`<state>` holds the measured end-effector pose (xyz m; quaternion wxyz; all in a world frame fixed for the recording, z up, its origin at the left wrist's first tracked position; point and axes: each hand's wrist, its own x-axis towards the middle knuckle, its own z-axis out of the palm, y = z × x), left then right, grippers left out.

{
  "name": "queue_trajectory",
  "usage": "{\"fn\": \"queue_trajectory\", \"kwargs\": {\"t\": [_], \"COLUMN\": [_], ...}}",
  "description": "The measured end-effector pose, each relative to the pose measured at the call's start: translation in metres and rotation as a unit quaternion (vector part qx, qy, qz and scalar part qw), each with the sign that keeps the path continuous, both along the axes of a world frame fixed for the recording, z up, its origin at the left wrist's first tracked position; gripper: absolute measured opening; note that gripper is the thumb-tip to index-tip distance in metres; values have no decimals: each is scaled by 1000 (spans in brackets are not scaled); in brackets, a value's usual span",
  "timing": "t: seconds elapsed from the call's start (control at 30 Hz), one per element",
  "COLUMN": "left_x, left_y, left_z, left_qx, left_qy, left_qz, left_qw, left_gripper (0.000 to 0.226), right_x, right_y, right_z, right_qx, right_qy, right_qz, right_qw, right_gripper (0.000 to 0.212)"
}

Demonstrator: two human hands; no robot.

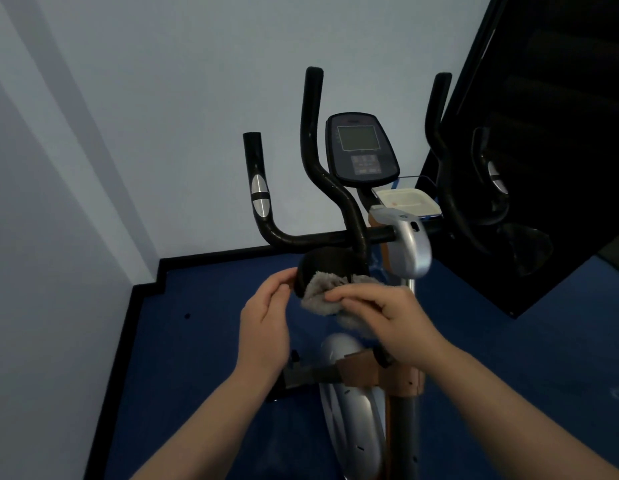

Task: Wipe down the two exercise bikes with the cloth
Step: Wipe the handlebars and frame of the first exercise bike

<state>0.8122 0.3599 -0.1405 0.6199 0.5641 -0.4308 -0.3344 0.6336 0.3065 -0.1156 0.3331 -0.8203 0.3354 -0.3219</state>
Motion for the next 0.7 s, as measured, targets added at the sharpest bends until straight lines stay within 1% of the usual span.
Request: {"fn": "queue_trajectory", "kwargs": {"t": [0.07, 0.13, 0.2, 0.3, 0.47, 0.5, 0.6, 0.7], "left_x": [-2, -3, -3, 1, 20, 25, 40, 55], "left_y": [-1, -4, -10, -24, -62, -72, -102, -129], "left_z": [2, 5, 10, 23, 55, 62, 77, 84], "left_qx": [4, 9, 7, -6, -27, -32, -42, -43], "left_qy": [-8, -12, -18, -24, -54, -63, -84, -99], "left_qz": [13, 26, 36, 35, 6, 5, 3, -3], "left_qw": [1000, 1000, 999, 999, 998, 997, 996, 994], "left_gripper": [31, 27, 26, 27, 27, 26, 26, 24], "right_x": [-8, -15, -21, -20, -1, 5, 27, 57], "right_y": [-3, -11, -22, -42, -82, -91, -120, -152], "right_z": [14, 29, 43, 55, 68, 72, 85, 98], "right_qx": [52, 71, 81, 126, 212, 220, 207, 144], "right_qy": [-68, -122, -149, -174, -234, -243, -265, -298], "right_qz": [-53, -117, -179, -239, -301, -309, -342, -381], "right_qw": [995, 983, 969, 947, 900, 893, 878, 864], "right_gripper": [23, 22, 20, 17, 11, 13, 20, 23]}}
